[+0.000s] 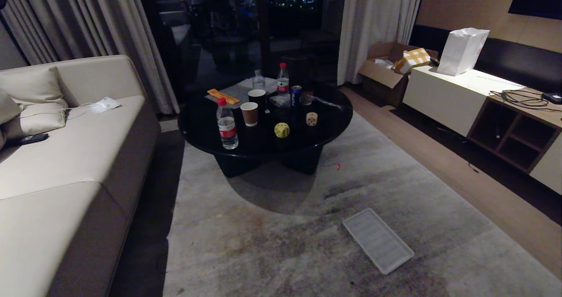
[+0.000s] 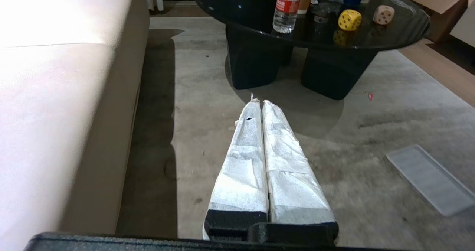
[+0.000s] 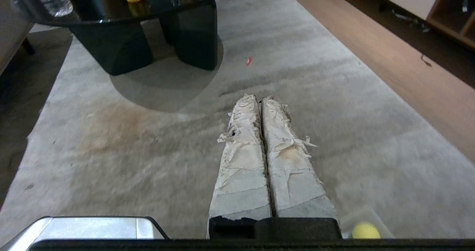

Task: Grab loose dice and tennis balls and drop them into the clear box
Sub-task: Pick up toys out of the box

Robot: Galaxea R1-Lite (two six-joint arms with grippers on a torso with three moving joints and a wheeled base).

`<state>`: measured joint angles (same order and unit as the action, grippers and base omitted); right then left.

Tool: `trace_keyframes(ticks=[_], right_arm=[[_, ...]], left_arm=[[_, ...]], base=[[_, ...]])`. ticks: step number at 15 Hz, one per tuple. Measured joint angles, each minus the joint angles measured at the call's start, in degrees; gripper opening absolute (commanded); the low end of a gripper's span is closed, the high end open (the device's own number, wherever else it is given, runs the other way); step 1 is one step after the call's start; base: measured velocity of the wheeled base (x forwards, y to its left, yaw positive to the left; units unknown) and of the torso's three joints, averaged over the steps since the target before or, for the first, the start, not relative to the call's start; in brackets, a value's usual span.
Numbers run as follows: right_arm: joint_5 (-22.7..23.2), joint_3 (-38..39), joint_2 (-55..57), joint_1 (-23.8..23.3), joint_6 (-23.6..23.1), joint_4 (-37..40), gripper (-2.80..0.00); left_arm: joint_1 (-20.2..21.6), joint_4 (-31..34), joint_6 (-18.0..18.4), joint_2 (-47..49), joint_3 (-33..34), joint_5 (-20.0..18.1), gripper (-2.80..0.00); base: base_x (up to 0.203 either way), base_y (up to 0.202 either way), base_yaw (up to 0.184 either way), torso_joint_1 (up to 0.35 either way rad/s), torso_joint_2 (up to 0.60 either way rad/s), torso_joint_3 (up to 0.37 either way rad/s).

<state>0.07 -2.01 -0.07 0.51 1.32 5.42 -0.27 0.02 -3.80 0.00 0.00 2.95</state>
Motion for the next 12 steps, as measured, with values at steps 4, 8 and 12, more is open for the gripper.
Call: trace_keyframes(ticks=[4,8,12], right_arm=[[0.00,0.00,0.00,0.00,-0.02,0.00,-2.80],[-0.05,0.00,0.00,0.00,-0.06,0.00,-2.80],[-0.07,0.00,0.00,0.00,-0.02,0.00,-2.80]], left_arm=[[0.00,0.02,0.00,0.00,0.00,0.00,-2.80],[0.00,0.00,0.00,0.00,0.00,0.00,-2.80],[0.00,0.04,-0.01,0.00,0.00,0.00,-2.80]], base=[[0.185,0.000,0.000,0.004,0.00,0.001],[0.182,0.000,-0.001,0.001,0.00,0.001],[0.183,0.000,0.000,0.001,0.00,0.002]])
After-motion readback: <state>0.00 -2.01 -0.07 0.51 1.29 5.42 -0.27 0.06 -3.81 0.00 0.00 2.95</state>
